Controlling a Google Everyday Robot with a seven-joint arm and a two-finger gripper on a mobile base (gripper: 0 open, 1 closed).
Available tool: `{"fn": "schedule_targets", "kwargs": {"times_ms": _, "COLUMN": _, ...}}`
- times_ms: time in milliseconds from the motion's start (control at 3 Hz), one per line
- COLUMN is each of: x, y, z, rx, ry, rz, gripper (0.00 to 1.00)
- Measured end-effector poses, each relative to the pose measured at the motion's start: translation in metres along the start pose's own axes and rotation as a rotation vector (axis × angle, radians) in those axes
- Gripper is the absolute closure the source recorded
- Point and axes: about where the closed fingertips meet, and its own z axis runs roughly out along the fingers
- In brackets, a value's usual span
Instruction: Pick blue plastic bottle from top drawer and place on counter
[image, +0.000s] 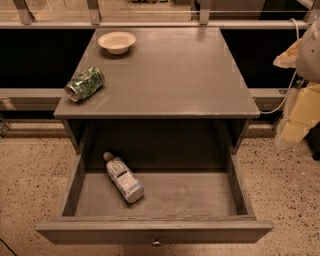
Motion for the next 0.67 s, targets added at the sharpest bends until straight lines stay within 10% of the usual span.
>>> {"fn": "schedule_targets", "kwargs": {"times_ms": 667, "x": -0.0049, "y": -0.0007, "z": -0.0007, "rx": -0.002, "ry": -0.03, "rz": -0.008, "gripper": 0.0}}
